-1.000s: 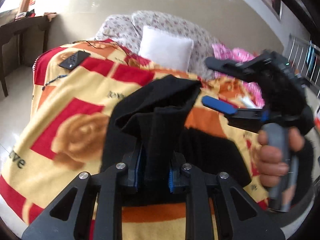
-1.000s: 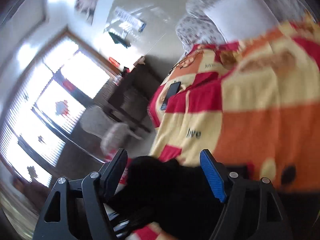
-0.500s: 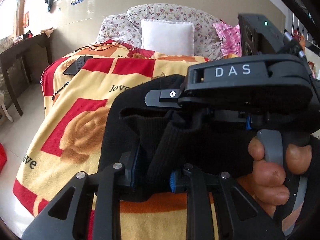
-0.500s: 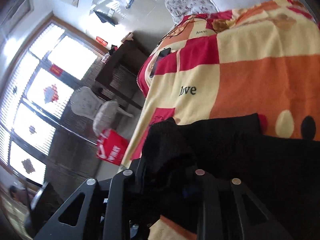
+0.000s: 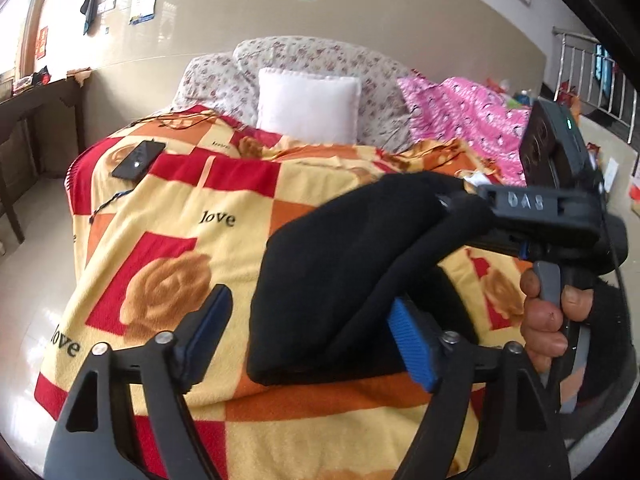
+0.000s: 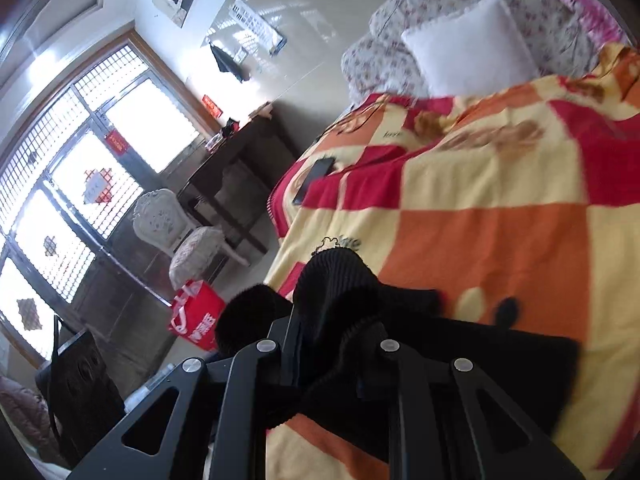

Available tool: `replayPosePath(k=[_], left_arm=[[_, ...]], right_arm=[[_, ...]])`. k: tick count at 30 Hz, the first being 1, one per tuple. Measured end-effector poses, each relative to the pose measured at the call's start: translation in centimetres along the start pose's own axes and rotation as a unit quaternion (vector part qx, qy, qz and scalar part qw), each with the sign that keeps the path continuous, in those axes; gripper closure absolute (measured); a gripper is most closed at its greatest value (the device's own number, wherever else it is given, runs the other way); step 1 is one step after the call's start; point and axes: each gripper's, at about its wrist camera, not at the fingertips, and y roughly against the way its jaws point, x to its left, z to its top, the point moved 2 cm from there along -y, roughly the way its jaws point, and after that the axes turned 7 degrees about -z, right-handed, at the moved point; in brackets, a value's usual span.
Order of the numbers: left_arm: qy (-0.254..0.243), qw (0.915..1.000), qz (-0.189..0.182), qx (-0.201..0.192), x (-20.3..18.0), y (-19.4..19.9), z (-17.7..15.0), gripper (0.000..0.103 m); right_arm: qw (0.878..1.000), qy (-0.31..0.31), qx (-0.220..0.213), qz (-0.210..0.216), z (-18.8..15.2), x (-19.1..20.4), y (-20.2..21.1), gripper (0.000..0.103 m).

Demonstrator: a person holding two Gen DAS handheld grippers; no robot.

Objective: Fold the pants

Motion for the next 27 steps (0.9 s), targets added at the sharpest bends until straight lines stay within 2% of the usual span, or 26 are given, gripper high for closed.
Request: replayPosePath(k=[3,6,8,11,13,15,17,18,20,23,27], left_arm=[[0.004,0.9996,-0.027,0.012,-0.2,-0.2,0.1,0.022],[0.012,0.9946,-0.097,0.034,-0.4,-0.2,0.4,0.022],[0.018,0.9931,-0.111,0.036,-0.1,-0.1,0.6,0.022],[0.025,0.9962,-0.077,0.032,0.9,-0.6,1.1,0.022],[0.034,0.9972,-0.056,0.035,1.4,-1.6,1.3,0.022],[0.039,0.9974,-0.039,0.046,1.7,-3.2,1.3,0.022],[0.040,0.9970,-0.029,0.059,1.8,-4.6,1.0,0.022],[0.039,0.9968,-0.026,0.065,1.8,-5.4,0.9,0.022],[0.034,0.9964,-0.014,0.076,1.6,-6.8,0.7,0.022],[0.013,0.9962,0.012,0.085,1.1,-8.9,0.7,0.022],[0.008,0.9944,0.022,0.103,0.7,-10.8,0.5,0.022]], right_arm=[[1.000,-0.001,-0.005,-0.016,-0.2,-1.4,1.7,0.086],[0.999,-0.013,-0.009,-0.043,-0.3,-3.4,2.5,0.086],[0.998,-0.024,-0.008,-0.051,-0.3,-4.8,2.4,0.086],[0.998,-0.028,0.002,-0.054,-0.5,-6.3,2.2,0.086],[0.997,-0.021,0.028,-0.069,-0.9,-7.0,1.4,0.078],[0.990,-0.020,0.044,-0.133,-1.3,-8.2,0.7,0.061],[0.981,-0.020,0.034,-0.192,-1.8,-9.1,1.7,0.061],[0.979,-0.023,0.024,-0.199,-1.9,-9.3,2.5,0.061],[0.982,-0.027,0.007,-0.187,-2.0,-8.9,4.3,0.060],[0.986,0.011,-0.011,-0.163,-2.0,-6.7,6.1,0.060],[0.988,0.074,0.006,-0.133,-2.4,-2.9,4.3,0.061]])
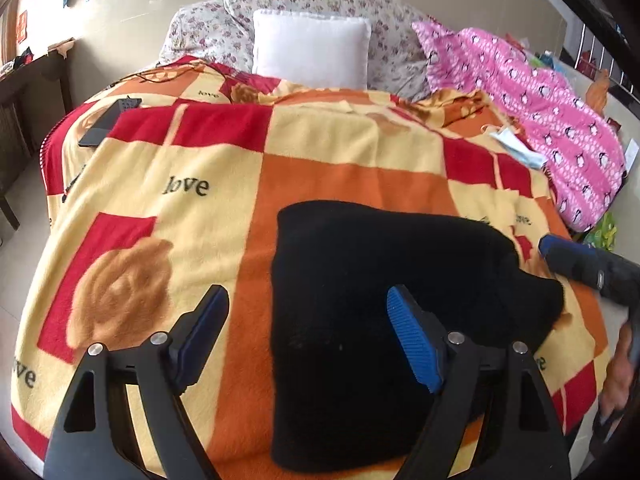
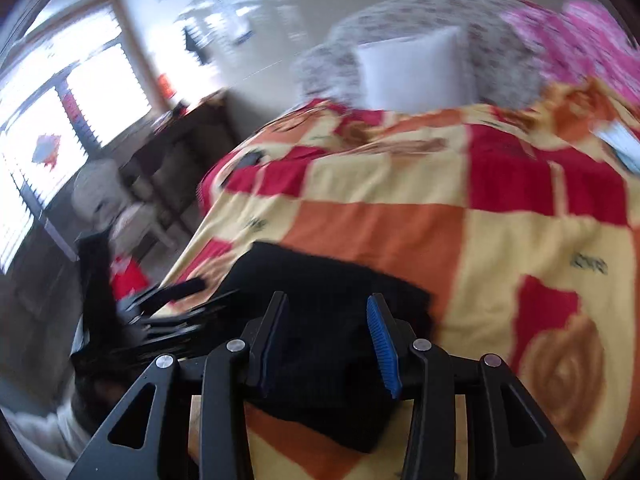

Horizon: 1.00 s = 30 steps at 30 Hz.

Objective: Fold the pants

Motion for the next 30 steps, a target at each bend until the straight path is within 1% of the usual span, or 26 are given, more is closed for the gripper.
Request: replayPosePath(k=[1,3,5,6,8,10,12,15,17,19,20,21,25,27,29,30], left_arm=[[0.000,1.0000,0.001,0.004,-0.1,-0.4,0.0,0.021],[0.002,0.9999,0.004,0.011,0.0,-1.0,-0.1,0.020],[0.008,0.9998,-0.008,0.019,0.2,-1.5,-0.3,0.018],[0.010,0.9997,-0.009,0.020,0.2,-1.4,-0.2,0.018],[0.004,0.9997,-0.009,0.021,0.1,-1.0,0.1,0.018],[-0.005,1.0000,0.003,0.001,0.0,0.1,1.0,0.018],[-0.007,0.9999,0.011,-0.011,0.2,0.7,1.8,0.018],[0.002,0.9996,0.028,-0.007,0.9,0.0,2.8,0.018],[0.007,0.9993,0.036,0.008,1.2,-1.4,3.1,0.018],[0.013,0.9991,0.038,0.017,1.4,-2.4,3.2,0.018],[0.014,0.9990,0.038,0.017,1.4,-2.8,3.3,0.017],[0.016,0.9989,0.039,0.019,1.5,-3.1,3.5,0.017],[0.024,0.9984,0.043,0.029,1.8,-4.5,3.9,0.017],[0.026,0.9981,0.046,0.030,1.8,-5.0,3.8,0.017],[0.028,0.9981,0.047,0.030,1.8,-5.1,3.8,0.017],[0.030,0.9981,0.044,0.030,1.9,-5.1,3.7,0.017]], right_arm=[[1.000,0.017,0.009,-0.008,-0.5,0.7,-0.6,0.061],[0.997,0.043,0.050,-0.040,-2.4,1.3,-2.2,0.061],[0.992,0.067,0.071,-0.081,-4.6,1.0,-2.9,0.061],[0.993,0.070,0.060,-0.079,-5.4,0.7,-2.3,0.059],[0.994,0.049,0.068,-0.068,-6.0,-0.1,-1.5,0.056],[0.995,0.042,0.062,-0.066,-5.7,-0.8,-0.4,0.055],[0.995,0.044,0.041,-0.080,-4.7,-0.9,0.4,0.055],[0.996,0.038,0.014,-0.074,-2.9,-0.5,0.4,0.055],[0.996,0.049,0.015,-0.078,-2.3,0.1,-0.7,0.056],[0.994,0.058,0.021,-0.094,-1.8,0.4,-2.6,0.071],[0.992,0.057,0.025,-0.110,-1.8,0.2,-3.7,0.083],[0.991,0.051,0.031,-0.119,-1.8,-0.2,-4.7,0.084],[0.994,0.009,0.030,-0.106,-1.2,-2.2,-6.8,0.086],[0.994,0.002,0.032,-0.101,-0.9,-2.6,-7.1,0.086],[0.994,0.006,0.037,-0.102,-0.7,-2.6,-7.2,0.085],[0.994,0.010,0.038,-0.104,-0.7,-2.5,-7.1,0.083]])
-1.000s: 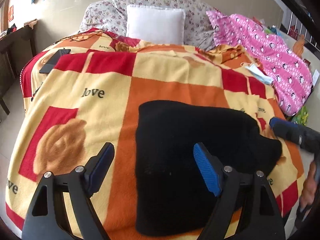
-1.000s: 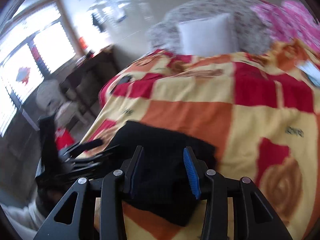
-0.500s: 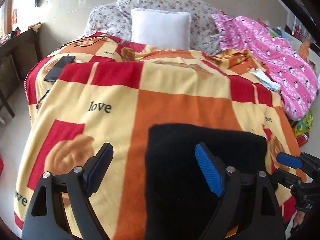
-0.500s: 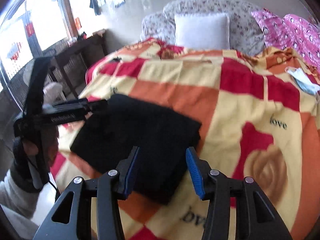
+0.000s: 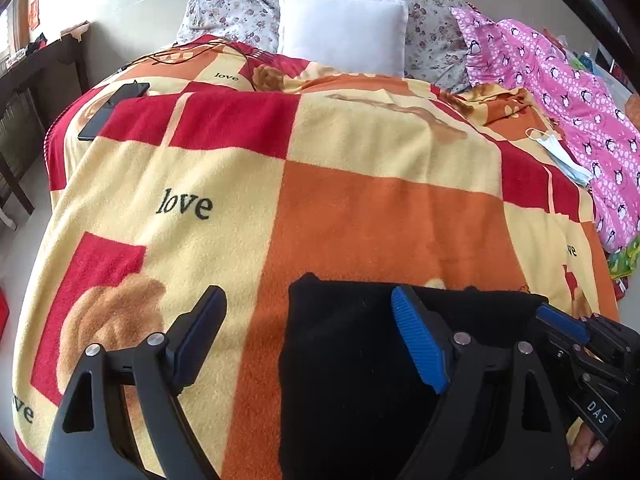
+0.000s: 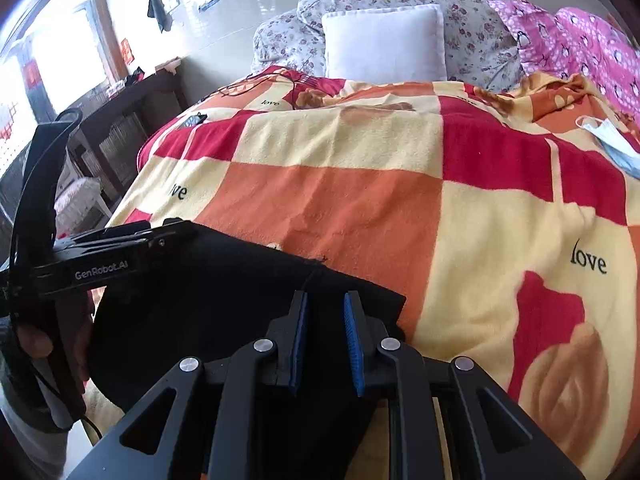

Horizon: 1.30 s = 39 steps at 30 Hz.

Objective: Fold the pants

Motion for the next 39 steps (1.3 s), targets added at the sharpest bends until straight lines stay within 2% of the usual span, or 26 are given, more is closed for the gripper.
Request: replayPosePath(k=[4,8,14,20,24,25,27,29,31,33,35,37,39], left_arm=[[0.004,1.0000,-0.005,-0.004,0.3,0.8,-0.2,0.017],[-0.003,0.9999,-0.004,-0.013,0.0,2.2,-0.4,0.018],[-0.017,0.9996,-0.004,-0.023,-0.6,4.0,-1.3,0.018],[-0.002,0.9997,-0.022,-0.008,-0.3,4.1,-2.9,0.018],[0.008,0.9994,-0.034,0.002,-0.1,4.4,-3.6,0.018],[0.008,0.9993,-0.037,0.001,-0.1,4.8,-3.8,0.018],[0.004,0.9992,-0.040,-0.001,-0.1,5.5,-4.0,0.018],[0.005,0.9989,-0.046,-0.002,0.2,5.9,-4.4,0.018],[0.012,0.9986,-0.051,-0.002,0.7,6.2,-4.5,0.018],[0.026,0.9971,-0.071,0.001,1.3,6.3,-4.7,0.016],[0.037,0.9950,-0.092,0.014,1.7,5.8,-5.0,0.016],[0.039,0.9944,-0.096,0.022,2.0,5.2,-5.3,0.016],[0.043,0.9936,-0.102,0.024,2.1,4.8,-5.5,0.015]], right_arm=[[1.000,0.009,-0.002,-0.004,-0.3,0.6,1.7,0.082],[0.999,0.039,-0.009,0.001,-1.4,1.9,4.0,0.073],[0.999,0.052,-0.004,-0.003,-3.2,2.8,5.2,0.072],[0.999,0.035,-0.006,0.004,-5.4,2.0,4.7,0.069],[0.999,0.030,0.000,0.011,-5.2,1.7,5.2,0.065],[1.000,0.026,0.000,0.014,-5.1,1.5,5.5,0.063],[1.000,0.006,-0.004,0.023,-5.0,0.6,6.2,0.051],[0.999,-0.018,-0.004,0.034,-5.0,-0.3,6.4,0.046],[0.999,-0.032,-0.002,0.037,-5.1,-1.1,6.2,0.045],[0.998,-0.050,0.005,0.048,-5.2,-1.8,5.6,0.039],[0.994,-0.081,0.012,0.071,-5.2,-2.6,4.9,0.038],[0.989,-0.105,0.016,0.100,-5.3,-3.1,4.1,0.038],[0.987,-0.118,0.026,0.110,-5.5,-3.4,3.3,0.037]])
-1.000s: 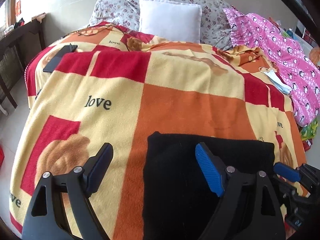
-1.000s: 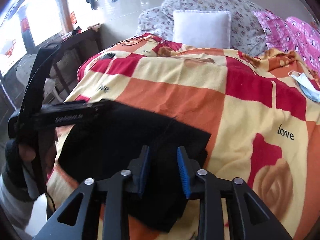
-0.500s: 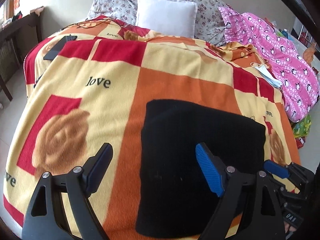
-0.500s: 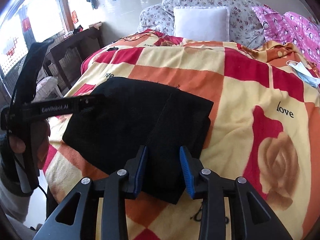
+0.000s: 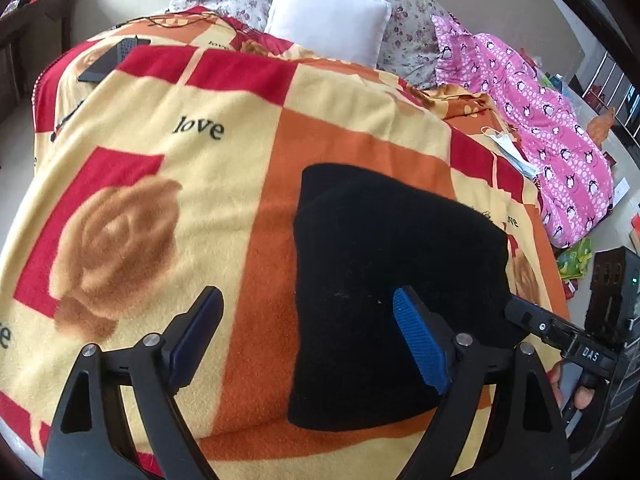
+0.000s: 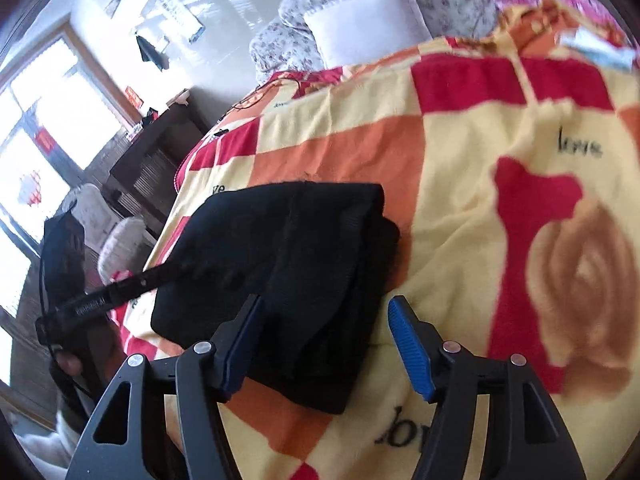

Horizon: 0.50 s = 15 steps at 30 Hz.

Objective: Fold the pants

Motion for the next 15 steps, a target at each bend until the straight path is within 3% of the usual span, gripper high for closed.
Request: replayPosePath(k=[5,12,14,15], left_arm=[[0.023,0.9992,-0.033,0.004,0.6,-0.9,-0.1,0.011],[0.020,0.9987,-0.047,0.010,-0.4,-2.3,-0.3,0.004],[0.011,0.9989,-0.044,0.012,-0.9,-2.4,-0.4,0.008],[0.004,0.9989,-0.044,0.013,-1.2,-2.5,-0.5,0.023]], right_arm=[[0.998,-0.033,0.011,0.045,0.0,-0.6,-1.5,0.035],[0.999,-0.013,0.005,0.031,0.0,0.5,-1.9,0.036],[1.000,0.000,-0.001,0.020,-0.1,0.8,-1.7,0.043],[1.000,0.007,-0.006,0.016,0.0,1.0,-1.5,0.050]])
